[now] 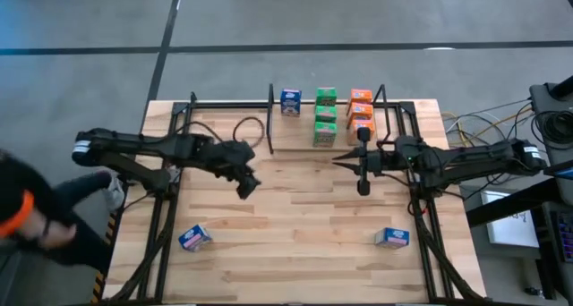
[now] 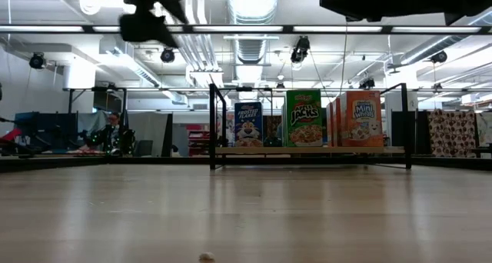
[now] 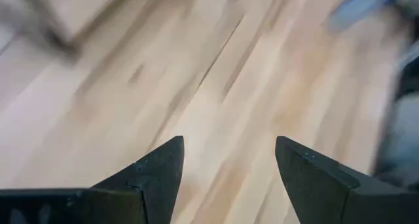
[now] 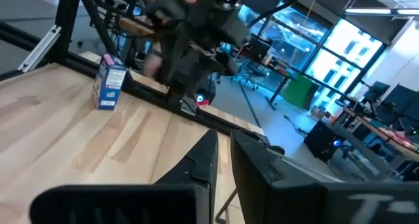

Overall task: Stack cereal on shelf
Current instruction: Put the left blue cereal box aligned with the other blue cereal box on the shelf

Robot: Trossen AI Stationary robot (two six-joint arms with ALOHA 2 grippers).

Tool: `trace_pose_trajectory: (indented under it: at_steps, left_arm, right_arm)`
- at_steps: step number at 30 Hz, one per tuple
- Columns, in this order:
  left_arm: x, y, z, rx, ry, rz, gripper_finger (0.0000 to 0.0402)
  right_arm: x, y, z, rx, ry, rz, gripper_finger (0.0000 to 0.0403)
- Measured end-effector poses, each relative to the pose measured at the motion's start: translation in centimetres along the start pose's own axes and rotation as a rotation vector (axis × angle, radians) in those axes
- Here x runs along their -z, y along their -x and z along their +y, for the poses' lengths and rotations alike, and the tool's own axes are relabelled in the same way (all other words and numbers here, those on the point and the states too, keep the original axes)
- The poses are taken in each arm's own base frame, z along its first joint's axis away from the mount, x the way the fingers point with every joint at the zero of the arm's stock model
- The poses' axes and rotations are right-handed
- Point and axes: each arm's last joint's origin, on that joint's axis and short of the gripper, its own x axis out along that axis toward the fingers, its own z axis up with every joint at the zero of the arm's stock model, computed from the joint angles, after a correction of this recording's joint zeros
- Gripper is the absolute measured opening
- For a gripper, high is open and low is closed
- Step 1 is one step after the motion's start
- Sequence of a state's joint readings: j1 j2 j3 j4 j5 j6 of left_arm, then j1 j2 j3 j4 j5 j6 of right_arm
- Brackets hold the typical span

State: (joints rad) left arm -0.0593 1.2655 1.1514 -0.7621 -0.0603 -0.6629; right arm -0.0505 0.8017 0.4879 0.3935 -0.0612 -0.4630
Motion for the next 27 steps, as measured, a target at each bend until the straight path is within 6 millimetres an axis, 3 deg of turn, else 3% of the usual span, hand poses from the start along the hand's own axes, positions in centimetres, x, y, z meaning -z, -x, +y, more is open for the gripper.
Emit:
trace_pose_trajectory:
  at_steps: [4,8,13,20,27]
  left_arm:
    - [0.4,0.7,-1.6,-0.128,-0.015,0.206,0.0225]
    - [1.1,0.3,-3.6,-0.134,-0.036,0.339,0.0225]
    - [3.6,-0.2,-6.0,-0.156,-0.030,0.482,0.0225]
    - [7.5,0.7,-8.1,-0.266,-0.018,0.471,0.0239]
    - [11.9,2.1,-8.4,-0.413,-0.069,0.490,0.0251]
  right_arm:
    - [-0.1,0.2,-0.1,0.005,-0.009,-0.009,0.0034]
    - [-0.1,0.1,0.0,0.004,-0.017,-0.007,0.0034]
    - [-0.1,0.1,0.0,0.003,-0.017,-0.007,0.0034]
    - [-0.1,0.1,0.0,0.003,-0.016,-0.006,0.0034]
    - [-0.1,0.1,0.0,0.003,-0.008,-0.006,0.0034]
